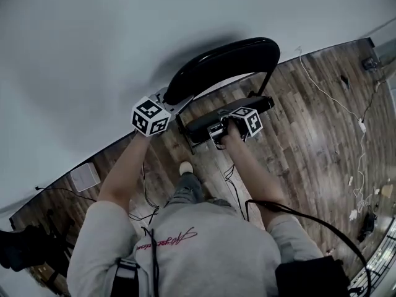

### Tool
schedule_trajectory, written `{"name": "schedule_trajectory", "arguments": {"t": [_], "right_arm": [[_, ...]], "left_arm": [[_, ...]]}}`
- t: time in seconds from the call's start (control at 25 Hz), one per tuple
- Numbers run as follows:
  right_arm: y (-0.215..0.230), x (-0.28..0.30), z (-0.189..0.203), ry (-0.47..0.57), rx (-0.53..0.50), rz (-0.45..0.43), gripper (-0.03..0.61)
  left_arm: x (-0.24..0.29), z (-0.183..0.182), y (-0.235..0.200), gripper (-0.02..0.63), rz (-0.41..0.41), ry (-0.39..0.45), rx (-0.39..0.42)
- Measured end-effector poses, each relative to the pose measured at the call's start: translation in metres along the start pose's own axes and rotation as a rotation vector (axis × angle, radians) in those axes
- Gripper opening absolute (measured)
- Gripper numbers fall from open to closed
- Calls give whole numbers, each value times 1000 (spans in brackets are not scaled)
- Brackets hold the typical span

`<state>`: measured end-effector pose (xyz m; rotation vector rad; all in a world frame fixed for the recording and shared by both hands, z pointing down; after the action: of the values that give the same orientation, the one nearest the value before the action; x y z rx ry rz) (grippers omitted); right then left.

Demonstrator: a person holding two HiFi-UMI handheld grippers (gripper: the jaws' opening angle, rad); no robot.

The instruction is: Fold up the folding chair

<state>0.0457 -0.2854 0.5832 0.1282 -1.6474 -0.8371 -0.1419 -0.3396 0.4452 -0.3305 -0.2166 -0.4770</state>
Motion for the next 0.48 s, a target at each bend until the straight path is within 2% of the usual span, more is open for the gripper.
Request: {"name": "schedule_trajectory", "arguments": {"t": [0.48], "right_arm": [[-33, 26, -1, -3, 6, 68, 135]], "left_arm": [[2, -5, -44, 80, 17, -5, -19]]}}
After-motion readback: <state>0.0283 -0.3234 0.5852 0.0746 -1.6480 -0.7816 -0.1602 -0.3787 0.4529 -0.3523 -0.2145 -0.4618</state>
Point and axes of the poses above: the fingertips, and each gripper's own axes: x forward along the fingers, y to its right, z out of its underside, the point moved 5 cm from there along -x, backward along the fingers, and after that the axes turned 1 degree about -x, right-handed, at the moved point
